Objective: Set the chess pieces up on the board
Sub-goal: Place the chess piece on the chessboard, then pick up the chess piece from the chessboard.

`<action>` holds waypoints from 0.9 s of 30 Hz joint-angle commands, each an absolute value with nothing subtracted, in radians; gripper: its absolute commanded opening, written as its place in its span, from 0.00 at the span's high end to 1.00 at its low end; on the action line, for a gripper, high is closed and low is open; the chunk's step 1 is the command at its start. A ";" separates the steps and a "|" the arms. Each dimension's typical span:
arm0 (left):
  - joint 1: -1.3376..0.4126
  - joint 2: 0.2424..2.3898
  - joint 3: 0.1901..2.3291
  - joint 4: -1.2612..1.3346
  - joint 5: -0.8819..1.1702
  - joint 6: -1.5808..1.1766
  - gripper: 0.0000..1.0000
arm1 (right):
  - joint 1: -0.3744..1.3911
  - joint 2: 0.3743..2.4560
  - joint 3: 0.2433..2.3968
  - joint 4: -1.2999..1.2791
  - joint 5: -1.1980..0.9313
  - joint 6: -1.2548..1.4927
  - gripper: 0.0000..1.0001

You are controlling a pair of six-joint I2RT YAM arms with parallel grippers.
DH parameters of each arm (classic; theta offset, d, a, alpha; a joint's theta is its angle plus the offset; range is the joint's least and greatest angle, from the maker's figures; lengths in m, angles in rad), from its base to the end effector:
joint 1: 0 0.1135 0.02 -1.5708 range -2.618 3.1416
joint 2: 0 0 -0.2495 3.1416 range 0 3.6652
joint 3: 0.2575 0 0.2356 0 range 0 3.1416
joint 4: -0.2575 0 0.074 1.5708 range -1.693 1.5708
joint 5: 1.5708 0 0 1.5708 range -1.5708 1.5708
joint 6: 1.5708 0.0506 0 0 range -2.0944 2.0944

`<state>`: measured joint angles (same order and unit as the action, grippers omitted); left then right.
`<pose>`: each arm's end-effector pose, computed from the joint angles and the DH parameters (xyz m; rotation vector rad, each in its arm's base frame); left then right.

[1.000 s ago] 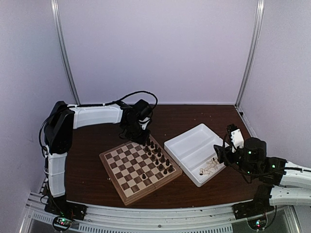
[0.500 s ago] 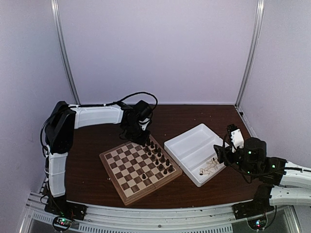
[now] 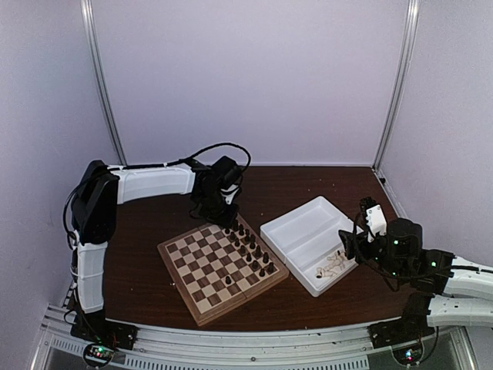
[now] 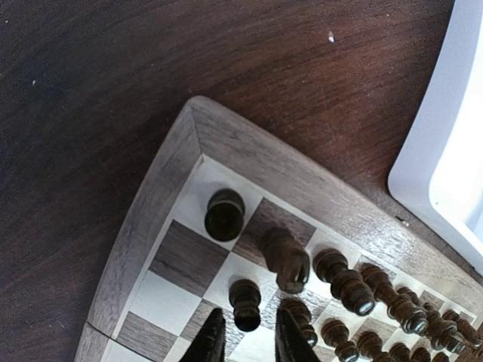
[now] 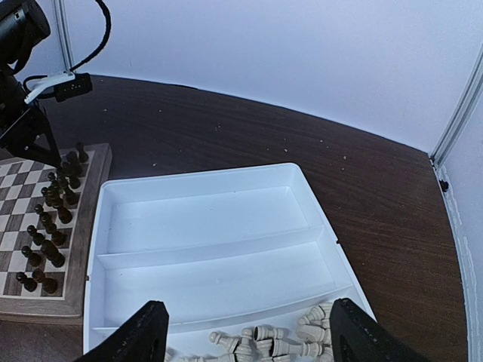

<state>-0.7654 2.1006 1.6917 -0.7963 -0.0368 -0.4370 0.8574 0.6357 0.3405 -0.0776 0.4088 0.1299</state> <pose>0.3067 -0.2921 0.1769 0.4497 2.7725 -0.2511 0.1244 0.1130 0.2089 -0.4251 1.8730 0.2680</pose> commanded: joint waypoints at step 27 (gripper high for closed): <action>-1.100 1.703 1.334 -0.828 -0.028 -0.695 0.67 | 0.854 0.651 0.336 -0.054 0.414 0.130 0.23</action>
